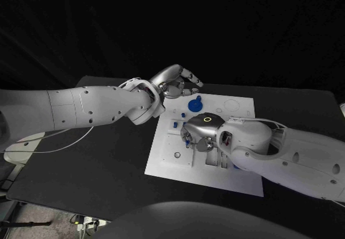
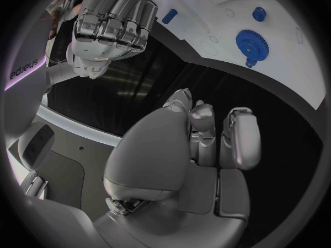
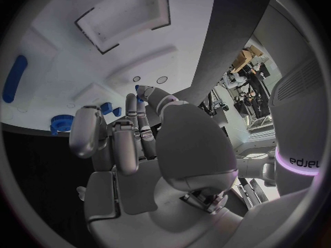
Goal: Assemble the parts on the task board
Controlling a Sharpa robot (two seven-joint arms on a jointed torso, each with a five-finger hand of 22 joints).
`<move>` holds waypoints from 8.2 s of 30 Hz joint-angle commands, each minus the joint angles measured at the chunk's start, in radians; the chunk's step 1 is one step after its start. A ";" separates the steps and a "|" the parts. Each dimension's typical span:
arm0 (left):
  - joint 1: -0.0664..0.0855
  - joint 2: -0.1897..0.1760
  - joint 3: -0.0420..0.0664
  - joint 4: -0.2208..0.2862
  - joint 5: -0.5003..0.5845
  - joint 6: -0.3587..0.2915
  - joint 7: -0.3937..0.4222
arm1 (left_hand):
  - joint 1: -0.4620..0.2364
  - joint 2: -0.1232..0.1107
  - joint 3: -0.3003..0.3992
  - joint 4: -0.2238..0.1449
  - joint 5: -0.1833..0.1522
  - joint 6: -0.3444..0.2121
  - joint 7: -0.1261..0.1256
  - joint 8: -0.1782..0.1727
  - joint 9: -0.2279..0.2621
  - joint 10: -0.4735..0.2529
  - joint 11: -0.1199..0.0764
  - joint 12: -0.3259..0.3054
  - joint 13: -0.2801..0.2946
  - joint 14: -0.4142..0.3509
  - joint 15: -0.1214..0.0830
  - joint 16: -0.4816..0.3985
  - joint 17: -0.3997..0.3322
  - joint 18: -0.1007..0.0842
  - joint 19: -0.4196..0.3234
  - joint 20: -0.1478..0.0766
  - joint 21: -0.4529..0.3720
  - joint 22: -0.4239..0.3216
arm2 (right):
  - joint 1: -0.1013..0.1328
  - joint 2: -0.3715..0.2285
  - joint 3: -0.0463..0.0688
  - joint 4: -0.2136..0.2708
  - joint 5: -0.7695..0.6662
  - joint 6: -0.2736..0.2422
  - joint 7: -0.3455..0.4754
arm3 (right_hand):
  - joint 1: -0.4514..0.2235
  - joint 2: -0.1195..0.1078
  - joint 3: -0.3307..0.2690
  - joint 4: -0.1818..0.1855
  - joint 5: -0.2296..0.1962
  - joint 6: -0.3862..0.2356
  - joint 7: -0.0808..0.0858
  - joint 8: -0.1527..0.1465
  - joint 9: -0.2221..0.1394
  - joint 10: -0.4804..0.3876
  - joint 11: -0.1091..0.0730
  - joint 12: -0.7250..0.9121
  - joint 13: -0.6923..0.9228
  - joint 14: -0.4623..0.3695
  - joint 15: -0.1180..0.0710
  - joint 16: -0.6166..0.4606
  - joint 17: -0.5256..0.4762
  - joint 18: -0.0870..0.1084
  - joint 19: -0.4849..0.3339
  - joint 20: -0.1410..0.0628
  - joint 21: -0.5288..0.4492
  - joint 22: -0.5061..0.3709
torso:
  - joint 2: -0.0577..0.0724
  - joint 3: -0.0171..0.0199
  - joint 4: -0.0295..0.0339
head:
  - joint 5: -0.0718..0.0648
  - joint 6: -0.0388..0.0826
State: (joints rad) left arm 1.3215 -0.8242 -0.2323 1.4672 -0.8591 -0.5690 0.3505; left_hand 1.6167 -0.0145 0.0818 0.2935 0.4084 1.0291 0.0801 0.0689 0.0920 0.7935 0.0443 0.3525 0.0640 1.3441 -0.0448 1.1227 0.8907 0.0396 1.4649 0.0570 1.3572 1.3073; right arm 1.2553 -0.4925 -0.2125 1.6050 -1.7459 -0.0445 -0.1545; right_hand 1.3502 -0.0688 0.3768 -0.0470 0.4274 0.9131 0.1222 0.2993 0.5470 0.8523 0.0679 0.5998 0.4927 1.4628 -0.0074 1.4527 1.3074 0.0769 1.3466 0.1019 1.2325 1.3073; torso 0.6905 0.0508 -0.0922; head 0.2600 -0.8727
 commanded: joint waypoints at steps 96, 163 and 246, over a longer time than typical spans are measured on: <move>-0.003 0.017 0.001 -0.014 -0.002 0.042 -0.021 | -0.004 0.007 0.021 0.000 0.005 0.001 0.010 0.000 -0.004 0.011 0.008 -0.006 -0.001 -0.009 0.005 -0.005 -0.006 0.008 0.015 0.011 -0.007 0.201 | -0.040 -0.001 0.000 -0.013 0.002 -0.023 -0.012 | -0.001 -0.007 0.008 -0.005 0.000 -0.006 -0.002 -0.017 0.001 0.008 0.001 -0.024 -0.016 -0.003 0.000 -0.011 0.045 0.011 -0.016 0.001 -0.021 0.147 | -0.006 -0.0029 0.0006 | 0.025 0.000; -0.037 0.014 0.001 -0.027 -0.002 0.047 0.015 | 0.004 0.006 0.050 -0.002 0.021 0.001 0.013 0.000 -0.006 0.024 0.011 -0.007 0.000 -0.010 0.008 -0.003 -0.007 0.008 0.014 0.015 -0.008 0.201 | 0.053 -0.467 -0.003 0.098 0.151 -0.275 0.115 | -0.086 -0.019 -0.144 0.128 -0.302 -0.156 -0.069 -0.185 -0.161 -0.243 0.054 -0.075 -0.061 0.010 0.032 0.018 0.058 0.002 0.019 0.027 0.001 0.159 | -0.011 -0.0092 -0.0208 | -0.019 0.000; -0.061 0.026 0.001 -0.044 -0.002 0.080 -0.013 | 0.009 -0.012 0.114 -0.001 -0.001 0.001 0.018 0.001 -0.009 0.034 0.016 -0.016 -0.001 -0.015 0.011 -0.003 -0.013 0.009 0.012 0.018 -0.011 0.200 | -0.010 -0.236 -0.002 -0.073 0.216 -0.211 0.073 | 0.065 0.033 -0.031 -0.004 0.049 -0.056 0.019 0.091 0.060 -0.038 0.014 0.045 -0.078 -0.014 0.017 -0.003 -0.001 0.009 -0.006 0.013 -0.020 0.151 | -0.012 -0.0099 -0.0148 | -0.021 0.000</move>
State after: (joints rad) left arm 1.2615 -0.8001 -0.2323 1.4228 -0.8597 -0.5044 0.3373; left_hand 1.6207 -0.0185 0.1885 0.2923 0.4122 1.0324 0.0907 0.0689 0.0836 0.8239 0.0604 0.3399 0.0643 1.3333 -0.0340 1.1227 0.8789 0.0394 1.4685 0.0675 1.3495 1.3076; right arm 1.2408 -0.7264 -0.2150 1.5292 -1.5411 -0.2441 -0.0785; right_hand 1.4131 -0.0414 0.3453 -0.0433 0.4742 0.8634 0.1396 0.3859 0.5302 0.8080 0.0805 0.6417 0.4162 1.4540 0.0084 1.4550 1.3079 0.0766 1.3482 0.1178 1.2178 1.3074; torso 0.6790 0.0405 -0.1076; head 0.2382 -0.8727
